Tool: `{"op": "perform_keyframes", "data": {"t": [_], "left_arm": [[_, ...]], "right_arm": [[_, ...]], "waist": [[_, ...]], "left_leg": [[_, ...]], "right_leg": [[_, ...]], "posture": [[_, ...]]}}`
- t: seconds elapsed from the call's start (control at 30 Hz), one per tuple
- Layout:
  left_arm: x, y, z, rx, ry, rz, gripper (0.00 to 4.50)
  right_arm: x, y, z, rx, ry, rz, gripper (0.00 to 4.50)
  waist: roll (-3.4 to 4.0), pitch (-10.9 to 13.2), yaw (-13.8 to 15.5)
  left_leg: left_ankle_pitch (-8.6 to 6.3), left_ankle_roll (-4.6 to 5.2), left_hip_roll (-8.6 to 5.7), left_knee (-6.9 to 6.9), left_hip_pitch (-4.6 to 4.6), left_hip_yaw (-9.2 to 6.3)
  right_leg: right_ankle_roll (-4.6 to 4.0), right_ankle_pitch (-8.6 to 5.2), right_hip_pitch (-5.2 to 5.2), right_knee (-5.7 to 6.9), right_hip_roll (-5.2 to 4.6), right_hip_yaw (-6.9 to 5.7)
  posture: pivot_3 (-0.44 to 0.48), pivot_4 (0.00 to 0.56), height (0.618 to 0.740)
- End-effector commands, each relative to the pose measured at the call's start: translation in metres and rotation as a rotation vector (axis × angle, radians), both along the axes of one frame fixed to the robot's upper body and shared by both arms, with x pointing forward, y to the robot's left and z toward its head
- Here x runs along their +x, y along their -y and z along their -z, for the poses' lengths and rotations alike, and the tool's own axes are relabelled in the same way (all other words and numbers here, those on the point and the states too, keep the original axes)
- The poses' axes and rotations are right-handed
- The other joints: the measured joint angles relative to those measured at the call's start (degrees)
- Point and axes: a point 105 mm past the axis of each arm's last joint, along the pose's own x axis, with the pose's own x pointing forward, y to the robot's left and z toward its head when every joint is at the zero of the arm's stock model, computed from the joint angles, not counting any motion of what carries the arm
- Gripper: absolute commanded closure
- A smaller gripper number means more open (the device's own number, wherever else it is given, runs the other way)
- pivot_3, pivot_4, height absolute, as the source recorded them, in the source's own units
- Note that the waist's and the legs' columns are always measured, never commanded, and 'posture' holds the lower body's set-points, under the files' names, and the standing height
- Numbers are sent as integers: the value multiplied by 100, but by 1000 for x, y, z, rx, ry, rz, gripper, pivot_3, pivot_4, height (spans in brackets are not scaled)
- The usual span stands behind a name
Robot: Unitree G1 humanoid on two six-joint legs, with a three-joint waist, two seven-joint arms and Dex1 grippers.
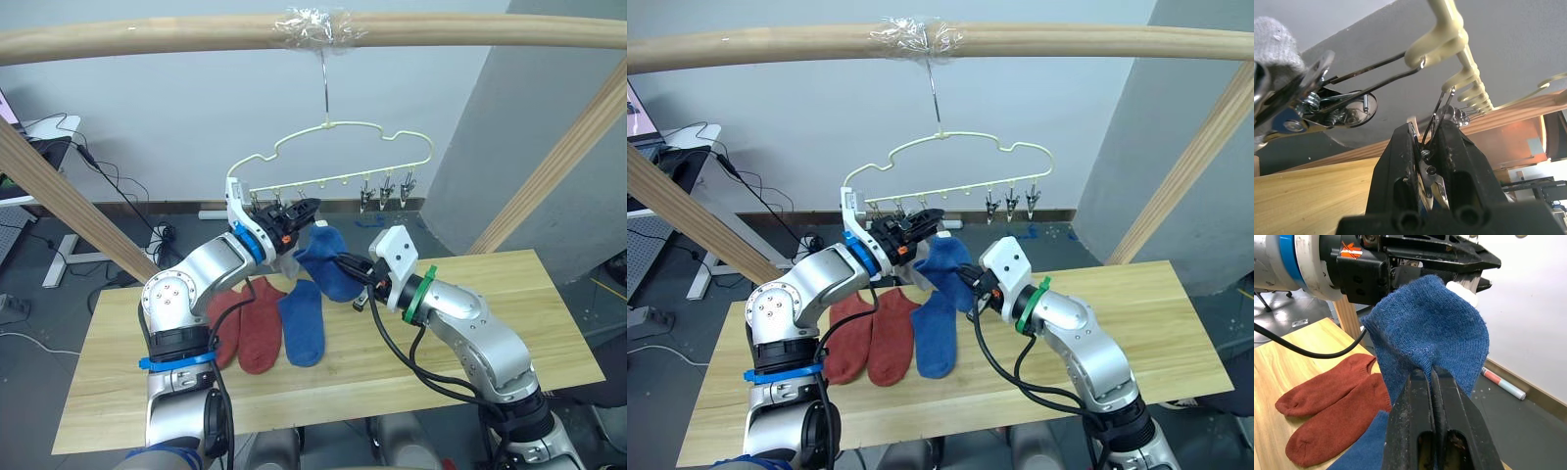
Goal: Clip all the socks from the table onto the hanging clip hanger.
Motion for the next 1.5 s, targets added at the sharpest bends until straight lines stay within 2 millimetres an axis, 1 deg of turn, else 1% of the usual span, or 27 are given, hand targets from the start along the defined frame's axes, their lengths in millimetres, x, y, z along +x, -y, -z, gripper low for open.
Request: {"op": "perform_keyframes", "data": {"t": [0.03, 0.37, 0.6, 0.67, 0.7, 1.0, 1.03, 1.07, 1.5], "left_arm": [[-3, 1, -5, 2, 25, 9, 4201], [-3, 0, -5, 6, 28, 6, 4201], [-7, 0, -9, 20, 66, 23, 4201], [-7, 0, -9, 23, 74, 25, 3480], [-7, 0, -10, 22, 77, 25, 3321], [-8, -2, -11, 6, 80, 16, 523], [-8, -3, -12, 3, 80, 14, 223], [-8, -3, -12, 0, 80, 12, 15], [-6, -9, -8, 3, 63, -23, 15]], "right_arm": [[0, -2, -13, 24, 54, -15, 4478], [2, -3, -14, 25, 62, -13, 4478], [3, -3, -15, 27, 65, -10, 4478], [4, -3, -15, 27, 66, -8, 4500], [4, -3, -15, 27, 67, -8, 4500], [4, -4, -15, 28, 66, -15, 4500], [4, -4, -15, 28, 66, -16, 4500], [4, -4, -15, 28, 66, -16, 4500], [3, -3, -14, 23, 72, -15, 4500]], "waist": [[0, 0, 0], [0, 0, 0], [0, 0, -1], [0, 0, -1], [0, 0, -1], [0, 0, 2], [0, 0, 2], [0, 0, 2], [0, 0, 3]], "left_leg": [[0, 0, 0, 0, 0, 0], [-2, 3, 0, -1, 0, 0], [-2, 3, 0, -1, 0, 0], [-2, 3, 0, -1, -1, 0], [-2, 3, 0, -1, -1, 0], [-2, 3, 0, -1, -4, -1], [-2, 3, 0, -1, -4, -1], [-2, 3, 0, -2, -4, -1], [-3, 6, 0, -2, -4, 0]], "right_leg": [[0, 0, 0, 0, 0, 0], [0, 0, 0, -1, 0, 0], [0, 0, -1, 0, 0, 0], [0, 0, -2, 0, 0, 0], [0, 0, -2, 0, 0, 0], [0, 0, -5, -1, 0, 0], [0, 0, -4, -1, 0, 0], [0, 0, -5, -1, 0, 0], [0, 0, -5, -1, 0, 0]], "posture": [[-113, 203, 740], [-111, 204, 740], [-111, 203, 740], [-111, 203, 740], [-111, 203, 740], [-104, 202, 740], [-104, 202, 740], [-104, 202, 740], [-99, 197, 740]]}}
